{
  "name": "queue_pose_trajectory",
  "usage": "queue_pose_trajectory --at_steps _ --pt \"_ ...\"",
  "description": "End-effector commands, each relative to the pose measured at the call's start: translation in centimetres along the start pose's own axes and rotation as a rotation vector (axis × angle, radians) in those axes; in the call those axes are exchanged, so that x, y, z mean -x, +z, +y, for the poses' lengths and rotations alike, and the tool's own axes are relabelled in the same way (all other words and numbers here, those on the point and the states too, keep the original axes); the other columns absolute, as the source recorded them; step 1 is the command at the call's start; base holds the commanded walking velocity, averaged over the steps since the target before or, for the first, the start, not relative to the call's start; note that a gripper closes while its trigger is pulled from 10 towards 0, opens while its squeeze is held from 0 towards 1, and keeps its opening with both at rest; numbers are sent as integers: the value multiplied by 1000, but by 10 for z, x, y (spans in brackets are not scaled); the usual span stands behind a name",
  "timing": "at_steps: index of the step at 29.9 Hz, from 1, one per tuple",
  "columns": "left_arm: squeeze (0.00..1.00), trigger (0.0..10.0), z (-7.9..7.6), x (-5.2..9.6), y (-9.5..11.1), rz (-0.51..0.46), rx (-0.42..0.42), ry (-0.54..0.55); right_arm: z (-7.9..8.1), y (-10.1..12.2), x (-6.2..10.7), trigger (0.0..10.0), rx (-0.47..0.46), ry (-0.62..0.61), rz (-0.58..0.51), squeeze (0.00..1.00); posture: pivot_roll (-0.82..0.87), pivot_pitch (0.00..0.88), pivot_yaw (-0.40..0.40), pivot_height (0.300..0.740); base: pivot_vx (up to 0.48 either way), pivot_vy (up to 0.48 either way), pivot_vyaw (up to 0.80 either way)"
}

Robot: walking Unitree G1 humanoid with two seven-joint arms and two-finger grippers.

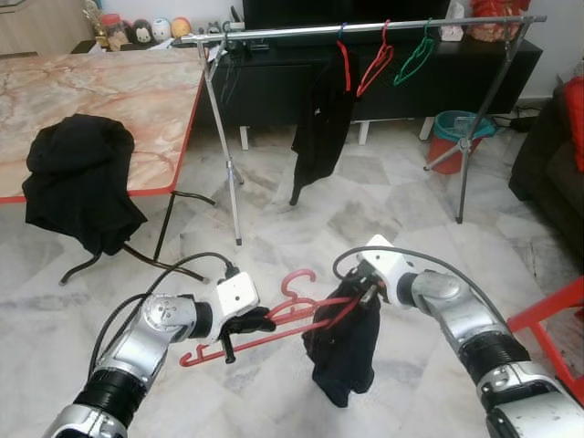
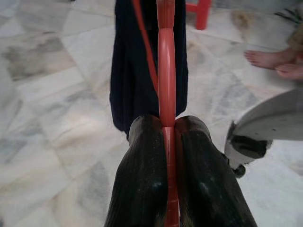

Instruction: Hang hanger

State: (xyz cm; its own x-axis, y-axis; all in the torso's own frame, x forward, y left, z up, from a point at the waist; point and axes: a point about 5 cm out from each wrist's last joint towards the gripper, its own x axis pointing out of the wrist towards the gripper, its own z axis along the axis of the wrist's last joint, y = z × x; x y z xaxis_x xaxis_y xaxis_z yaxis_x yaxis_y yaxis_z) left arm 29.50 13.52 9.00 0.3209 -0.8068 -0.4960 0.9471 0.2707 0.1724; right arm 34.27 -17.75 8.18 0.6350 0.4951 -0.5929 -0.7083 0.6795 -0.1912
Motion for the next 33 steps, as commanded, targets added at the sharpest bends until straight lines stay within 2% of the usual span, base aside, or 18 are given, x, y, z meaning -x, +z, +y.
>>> queue_pose_trajectory --at_steps 1,5,12,22,28,33 --pt "0 10000 -3 2 4 -2 -23 -45 -1 8 1 10000 38 7 -24 0 12 38 -10 740 0 0 0" --pt "0 10000 -7 7 4 36 -88 -118 -6 11 5 10000 56 2 -21 0 13 37 -11 740 0 0 0" --pt "0 10000 -5 9 9 29 -126 -143 -8 14 5 10000 70 6 -24 0 13 37 -12 740 0 0 0" --pt "0 10000 -6 -4 12 -11 -103 -98 -3 39 8 10000 83 60 -144 0 10 38 -13 740 0 0 0" --pt "0 10000 -6 -9 8 9 -94 -77 1 48 10 10000 88 81 -181 0 8 36 -11 740 0 0 0" --pt "0 10000 -3 -15 6 26 -94 -5 5 54 12 10000 81 93 -207 0 7 35 -10 740 0 0 0"
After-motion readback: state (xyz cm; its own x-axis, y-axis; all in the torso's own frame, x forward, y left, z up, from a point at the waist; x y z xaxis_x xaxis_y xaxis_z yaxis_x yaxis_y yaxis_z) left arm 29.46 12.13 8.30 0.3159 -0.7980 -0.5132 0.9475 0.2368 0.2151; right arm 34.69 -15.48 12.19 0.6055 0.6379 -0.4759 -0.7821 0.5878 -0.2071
